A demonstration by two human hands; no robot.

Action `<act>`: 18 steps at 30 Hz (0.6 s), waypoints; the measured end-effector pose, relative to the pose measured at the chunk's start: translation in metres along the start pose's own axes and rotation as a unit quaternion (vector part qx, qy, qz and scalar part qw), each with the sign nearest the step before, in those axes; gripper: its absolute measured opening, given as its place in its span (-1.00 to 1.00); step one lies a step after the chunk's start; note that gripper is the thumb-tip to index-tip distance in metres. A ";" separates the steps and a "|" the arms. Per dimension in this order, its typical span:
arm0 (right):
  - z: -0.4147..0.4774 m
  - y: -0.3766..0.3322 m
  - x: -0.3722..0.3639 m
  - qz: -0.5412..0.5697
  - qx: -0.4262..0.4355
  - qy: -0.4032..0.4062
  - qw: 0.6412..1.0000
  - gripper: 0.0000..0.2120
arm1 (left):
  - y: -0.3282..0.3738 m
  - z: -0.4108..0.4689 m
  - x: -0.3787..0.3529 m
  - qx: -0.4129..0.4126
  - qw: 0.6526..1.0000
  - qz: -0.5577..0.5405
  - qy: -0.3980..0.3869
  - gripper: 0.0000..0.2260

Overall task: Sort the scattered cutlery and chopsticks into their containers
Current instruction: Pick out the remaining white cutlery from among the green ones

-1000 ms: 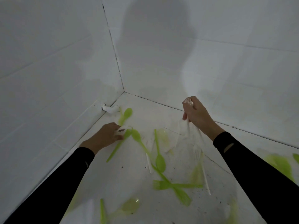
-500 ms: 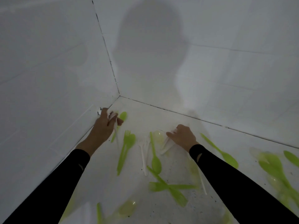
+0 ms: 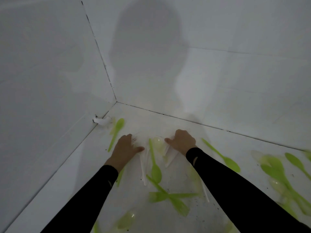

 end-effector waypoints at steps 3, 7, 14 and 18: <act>0.000 -0.003 0.001 0.026 -0.020 -0.007 0.999 -0.80 | -0.005 -0.006 -0.006 0.013 1.000 0.027 -0.006 -0.57; 0.003 0.007 0.005 0.176 -0.072 0.015 0.982 -0.74 | -0.004 -0.004 -0.010 -0.007 1.000 0.017 -0.020 -0.60; 0.007 0.048 0.049 0.282 -0.112 0.070 0.950 -0.77 | 0.020 -0.001 -0.008 0.015 0.993 -0.118 -0.006 -0.78; 0.003 0.070 0.051 0.251 -0.121 0.045 0.959 -0.74 | 0.034 0.006 -0.015 0.004 0.997 -0.082 0.007 -0.68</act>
Point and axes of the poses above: each hand's wrist, its own z-axis towards the middle knuckle, its own x-axis out of the back of the hand, y = z × x, the point moved 3 cm from there along z, towards the middle knuckle, and after that the axes turned 12 degrees about y, right-handed, at the moved point
